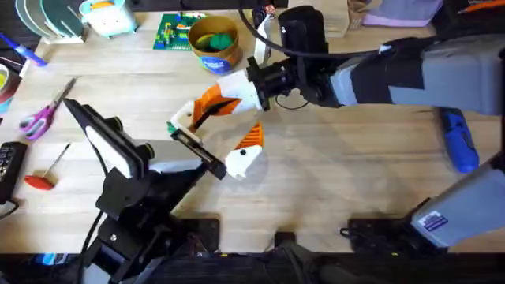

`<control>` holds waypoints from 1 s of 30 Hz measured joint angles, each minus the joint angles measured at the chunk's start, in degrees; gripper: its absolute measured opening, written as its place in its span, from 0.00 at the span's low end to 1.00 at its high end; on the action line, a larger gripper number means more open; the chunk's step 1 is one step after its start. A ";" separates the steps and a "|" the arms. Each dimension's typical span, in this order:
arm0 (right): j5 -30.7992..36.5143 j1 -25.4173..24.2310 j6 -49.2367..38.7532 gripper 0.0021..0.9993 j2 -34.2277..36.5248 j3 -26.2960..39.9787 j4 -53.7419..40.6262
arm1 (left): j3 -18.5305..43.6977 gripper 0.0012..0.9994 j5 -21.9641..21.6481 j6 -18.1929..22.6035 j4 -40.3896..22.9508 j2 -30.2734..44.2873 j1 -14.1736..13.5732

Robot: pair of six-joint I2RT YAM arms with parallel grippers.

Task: Pick up the gripper from the table and insert it into the empty holder that is missing its gripper. Then pick up a screw, insert it into the mounting hole, and use the screwdriver to tighten it. Finally, clean up the table by picking up the vegetable and placing it into the bucket.

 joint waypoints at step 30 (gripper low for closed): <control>-5.55 -0.74 -0.06 0.60 0.01 -0.02 -0.31 | 0.02 0.99 6.56 0.63 1.31 -0.57 -0.37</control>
